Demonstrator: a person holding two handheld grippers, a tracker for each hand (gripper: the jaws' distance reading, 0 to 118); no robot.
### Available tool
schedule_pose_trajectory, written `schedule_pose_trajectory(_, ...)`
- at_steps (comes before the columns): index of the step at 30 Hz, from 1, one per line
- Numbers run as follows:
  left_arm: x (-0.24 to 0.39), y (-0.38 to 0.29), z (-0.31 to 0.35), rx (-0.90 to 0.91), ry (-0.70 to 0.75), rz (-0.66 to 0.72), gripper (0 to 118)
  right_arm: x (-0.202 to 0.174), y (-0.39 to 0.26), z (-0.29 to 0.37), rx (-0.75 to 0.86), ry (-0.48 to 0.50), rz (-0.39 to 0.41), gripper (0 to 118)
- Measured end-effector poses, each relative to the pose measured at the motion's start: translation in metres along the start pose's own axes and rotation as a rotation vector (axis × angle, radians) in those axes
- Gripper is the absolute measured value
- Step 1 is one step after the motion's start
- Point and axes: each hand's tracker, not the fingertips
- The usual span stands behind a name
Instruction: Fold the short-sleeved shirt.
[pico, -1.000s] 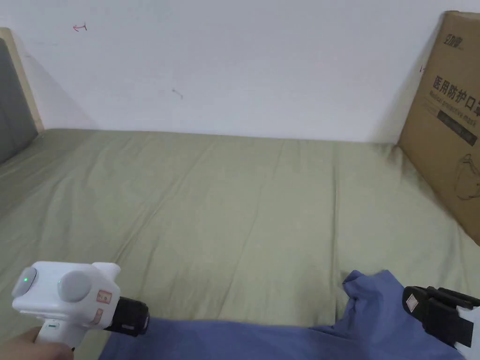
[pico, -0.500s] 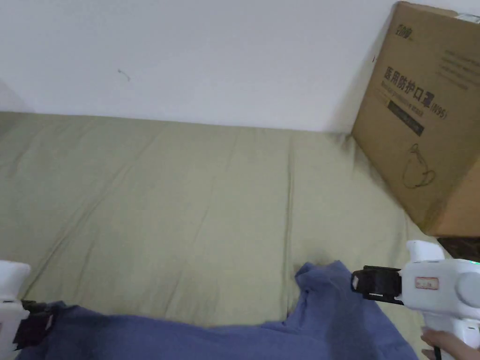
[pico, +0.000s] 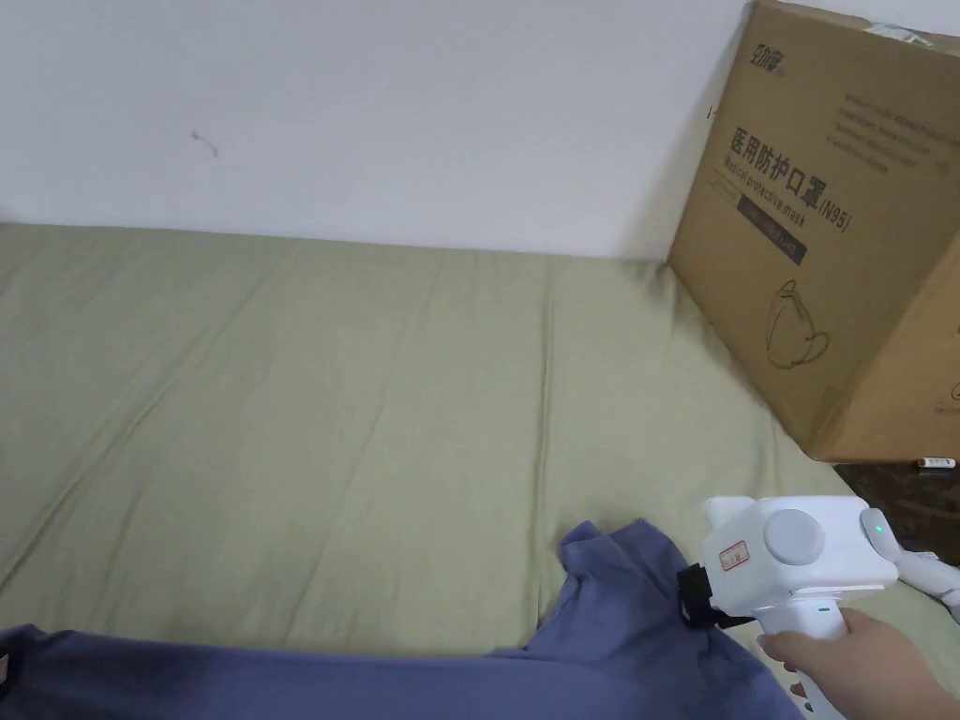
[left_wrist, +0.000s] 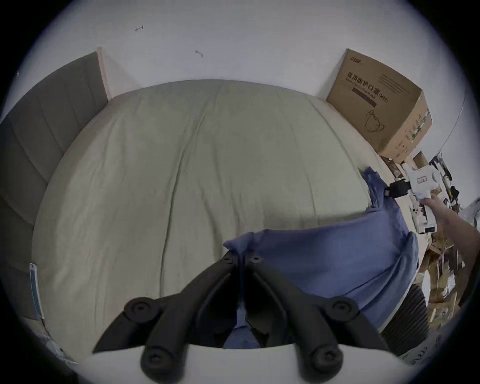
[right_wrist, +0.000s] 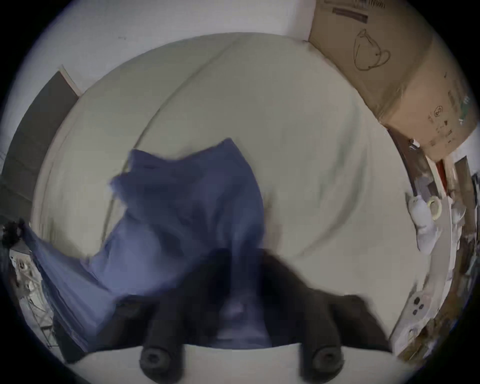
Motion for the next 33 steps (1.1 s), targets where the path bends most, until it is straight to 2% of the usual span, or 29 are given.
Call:
schedule_pose_trajectory(3, -0.003, -0.001, 0.002, 0.024, -0.006, 0.048, 2, 0.005, -0.014, 0.039, 0.137, 0.047, -0.087, 1)
schedule_pose_trajectory(8, 0.0, 0.007, 0.02, 0.119, -0.017, 0.072, 2, 0.014, -0.035, 0.105, 0.317, 0.045, -0.137, 1)
schedule_pose_trajectory(15, 0.003, 0.032, 0.037, 0.202, -0.039, 0.054, 2, 0.024, -0.025, 0.148, 0.416, 0.042, -0.162, 1)
schedule_pose_trajectory(22, 0.0, 0.02, 0.026, 0.162, -0.049, 0.019, 2, 0.016, -0.062, 0.148, 0.392, 0.018, -0.145, 1)
schedule_pose_trajectory(27, -0.012, -0.038, 0.03, 0.086, -0.102, -0.009, 2, 0.035, -0.154, 0.137, 0.279, 0.054, -0.18, 1)
schedule_pose_trajectory(31, -0.011, -0.096, 0.04, 0.053, -0.111, -0.023, 2, 0.034, -0.224, 0.127, 0.185, 0.041, -0.155, 1)
schedule_pose_trajectory(33, -0.008, -0.117, 0.04, 0.035, -0.107, -0.014, 5, 0.034, -0.24, 0.119, 0.177, 0.044, -0.172, 3)
